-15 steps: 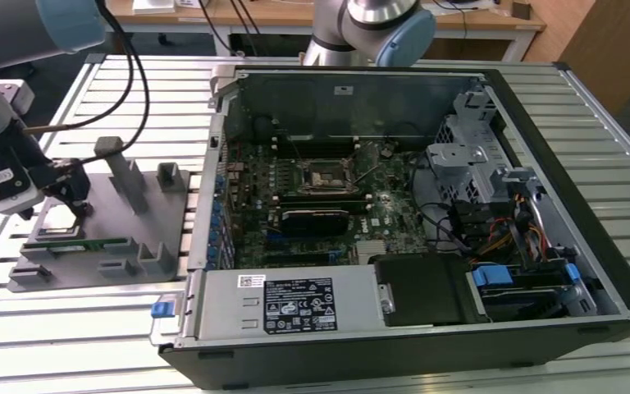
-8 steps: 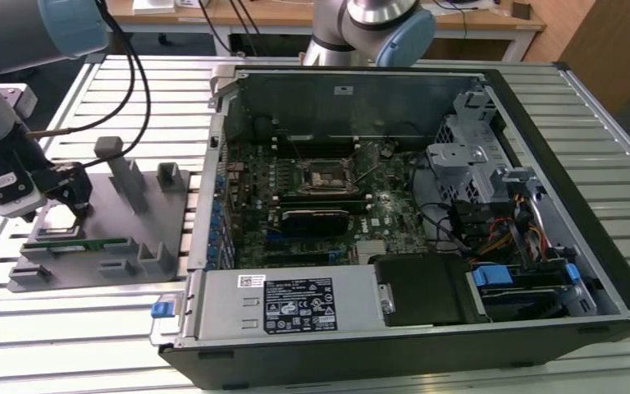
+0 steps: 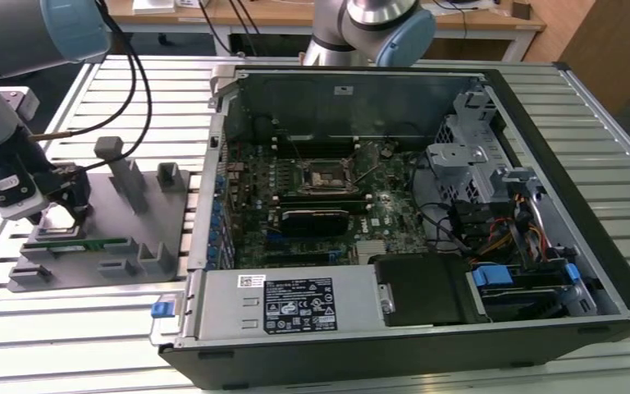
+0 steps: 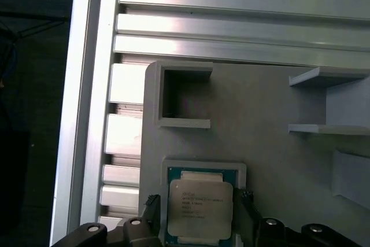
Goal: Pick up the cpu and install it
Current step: 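Pick up the cpu and move it towards the insertion slot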
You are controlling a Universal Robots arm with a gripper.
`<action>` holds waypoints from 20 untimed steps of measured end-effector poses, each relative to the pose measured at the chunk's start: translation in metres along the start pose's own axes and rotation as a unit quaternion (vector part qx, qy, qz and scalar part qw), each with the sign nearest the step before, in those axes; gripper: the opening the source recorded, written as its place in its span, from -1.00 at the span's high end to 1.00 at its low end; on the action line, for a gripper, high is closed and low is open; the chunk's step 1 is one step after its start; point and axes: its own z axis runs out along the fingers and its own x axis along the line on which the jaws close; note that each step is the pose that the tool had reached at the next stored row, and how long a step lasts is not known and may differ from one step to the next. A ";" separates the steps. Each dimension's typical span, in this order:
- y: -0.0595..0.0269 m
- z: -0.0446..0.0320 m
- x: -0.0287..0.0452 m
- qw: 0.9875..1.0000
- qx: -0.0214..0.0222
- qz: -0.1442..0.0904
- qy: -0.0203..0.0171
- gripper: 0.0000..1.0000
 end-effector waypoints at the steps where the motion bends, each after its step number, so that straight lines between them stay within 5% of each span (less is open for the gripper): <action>1: 0.0000 0.0000 0.0000 1.000 0.000 0.000 0.000 -0.30; 3: 0.0001 0.0002 -0.0001 1.000 0.000 0.000 0.000 -0.17; 15: 0.0003 -0.0010 0.0000 1.000 0.003 0.006 0.000 -0.17; 20: 0.0004 -0.0010 -0.0001 1.000 0.004 0.006 -0.004 -0.17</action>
